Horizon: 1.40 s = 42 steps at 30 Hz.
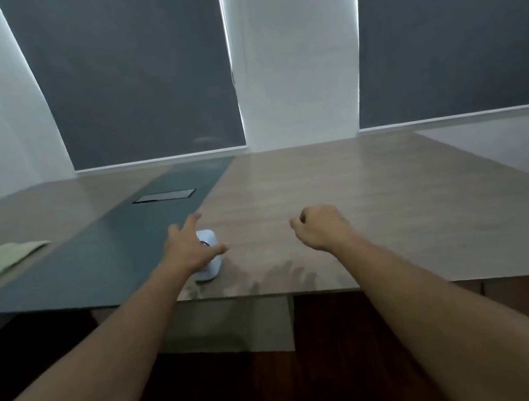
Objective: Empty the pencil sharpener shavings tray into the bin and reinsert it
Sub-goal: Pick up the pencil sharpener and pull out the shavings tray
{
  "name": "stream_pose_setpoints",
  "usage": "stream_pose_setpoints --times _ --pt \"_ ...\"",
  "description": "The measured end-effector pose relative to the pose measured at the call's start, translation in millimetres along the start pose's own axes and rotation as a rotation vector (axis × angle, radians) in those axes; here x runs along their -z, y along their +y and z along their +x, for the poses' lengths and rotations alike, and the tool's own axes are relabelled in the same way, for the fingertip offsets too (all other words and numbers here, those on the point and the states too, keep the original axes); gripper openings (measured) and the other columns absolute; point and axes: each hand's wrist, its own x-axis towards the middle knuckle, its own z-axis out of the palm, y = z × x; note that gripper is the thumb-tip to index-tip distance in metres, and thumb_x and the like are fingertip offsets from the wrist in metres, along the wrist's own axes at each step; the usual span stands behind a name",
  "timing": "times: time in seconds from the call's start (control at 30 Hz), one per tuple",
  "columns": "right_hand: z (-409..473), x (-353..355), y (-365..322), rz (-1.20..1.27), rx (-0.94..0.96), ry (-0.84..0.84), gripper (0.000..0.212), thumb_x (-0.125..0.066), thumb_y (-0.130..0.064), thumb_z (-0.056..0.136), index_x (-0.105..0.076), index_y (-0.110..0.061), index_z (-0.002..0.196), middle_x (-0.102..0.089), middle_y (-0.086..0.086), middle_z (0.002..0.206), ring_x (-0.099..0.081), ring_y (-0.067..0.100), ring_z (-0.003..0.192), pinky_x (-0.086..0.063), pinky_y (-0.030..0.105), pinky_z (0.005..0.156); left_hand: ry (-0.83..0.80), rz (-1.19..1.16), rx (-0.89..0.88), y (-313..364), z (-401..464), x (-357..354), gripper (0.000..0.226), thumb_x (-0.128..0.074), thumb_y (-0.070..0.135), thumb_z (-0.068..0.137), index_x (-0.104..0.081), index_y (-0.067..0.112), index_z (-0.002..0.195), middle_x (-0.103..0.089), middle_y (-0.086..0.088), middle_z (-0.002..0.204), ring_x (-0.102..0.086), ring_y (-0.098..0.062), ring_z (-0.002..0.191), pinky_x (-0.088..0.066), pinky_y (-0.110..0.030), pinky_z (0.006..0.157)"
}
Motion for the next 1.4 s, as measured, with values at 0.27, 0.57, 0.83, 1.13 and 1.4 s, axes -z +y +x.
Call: stream_pose_setpoints --times 0.27,0.57,0.83,1.13,1.4 --pt "2.8 -23.1 2.7 0.15 0.015 0.048 0.05 -0.042 -0.044 0.095 -0.072 -0.004 0.101 -0.072 0.017 0.105 -0.062 0.036 0.106 -0.053 0.041 0.087 0.127 -0.129 0.074 -23.2 1.1 -27.9 0.068 -0.076 0.039 0.07 -0.048 0.028 0.131 -0.062 -0.012 0.125 -0.057 -0.036 0.113 -0.045 -0.04 0.092" --pt "2.6 -32.6 -11.7 0.474 -0.015 -0.168 0.051 -0.047 -0.055 0.092 -0.07 -0.012 0.108 -0.07 0.003 0.1 -0.064 0.022 0.095 -0.049 0.033 0.081 0.088 -0.78 0.305 -6.0 5.3 -14.8 0.043 -0.056 0.04 0.072 -0.054 0.023 0.112 -0.06 -0.012 0.115 -0.06 -0.035 0.1 -0.059 -0.056 0.072" --pt "-6.7 -26.4 -46.4 0.816 -0.156 -0.357 0.074 -0.035 -0.073 0.088 -0.061 -0.016 0.127 -0.07 0.008 0.116 -0.067 0.029 0.104 -0.056 0.041 0.083 -0.047 -1.025 0.32 35.5 -4.6 -14.3 0.041 -0.053 0.042 0.07 -0.059 0.021 0.104 -0.061 -0.015 0.112 -0.063 -0.036 0.094 -0.057 -0.043 0.054" --pt "-10.5 -22.3 -40.0 1.052 -0.225 -0.328 0.058 -0.049 -0.059 0.092 -0.065 -0.012 0.121 -0.067 0.012 0.122 -0.067 0.029 0.101 -0.059 0.037 0.078 -0.109 -0.969 0.157 58.9 -15.2 -26.3 0.05 -0.074 0.045 0.073 -0.06 0.015 0.11 -0.069 -0.01 0.106 -0.069 -0.029 0.088 -0.058 -0.041 0.054" --pt "-10.3 -19.0 -11.0 1.225 -0.257 -0.283 0.055 -0.063 -0.056 0.086 -0.069 -0.011 0.118 -0.071 0.007 0.106 -0.066 0.021 0.091 -0.058 0.034 0.073 -0.12 -0.923 0.073 77.8 -16.5 -34.5 0.02 -0.07 0.039 0.077 -0.056 0.03 0.088 -0.066 -0.003 0.101 -0.068 -0.023 0.087 -0.06 -0.039 0.057"
